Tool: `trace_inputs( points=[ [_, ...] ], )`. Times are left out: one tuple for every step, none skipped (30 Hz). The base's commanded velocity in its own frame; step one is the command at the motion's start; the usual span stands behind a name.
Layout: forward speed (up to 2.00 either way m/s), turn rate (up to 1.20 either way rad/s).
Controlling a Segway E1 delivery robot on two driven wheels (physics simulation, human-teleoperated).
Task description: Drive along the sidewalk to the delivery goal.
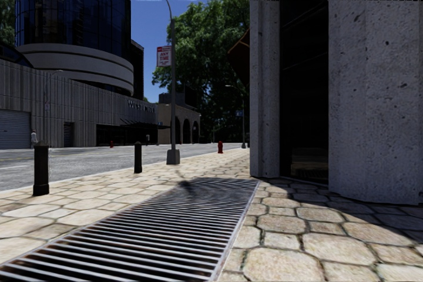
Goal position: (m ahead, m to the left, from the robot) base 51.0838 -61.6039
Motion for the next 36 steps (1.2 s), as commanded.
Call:
trace_inputs(
  points=[
    [2.00,0.18],
    [2.00,0.18],
    [2.00,0.18],
    [2.00,0.22],
    [2.00,0.22],
    [2.00,0.27],
    [2.00,0.32],
    [2.00,0.32],
    [2.00,0.33],
    [2.00,0.33],
    [2.00,0.31],
    [2.00,0.31],
    [2.00,0.28],
    [2.00,0.26],
    [2.00,0.22],
    [2.00,0.22],
    [2.00,0.17],
    [2.00,0.09],
    [2.00,0.00],
    [2.00,0.00],
    [2.00,0.00],
    [2.00,0.00],
    [2.00,0.00],
    [2.00,0.00],
    [2.00,0.00],
    [2.00,0.00],
    [2.00,0.00],
    [2.00,0.00],
    [2.00,0.00],
    [2.00,0.00],
    [2.00,0.00],
    [2.00,0.00],
    [2.00,0.00],
    [2.00,0.00],
    [2.00,0.00],
    [2.00,0.00]
  ],
)
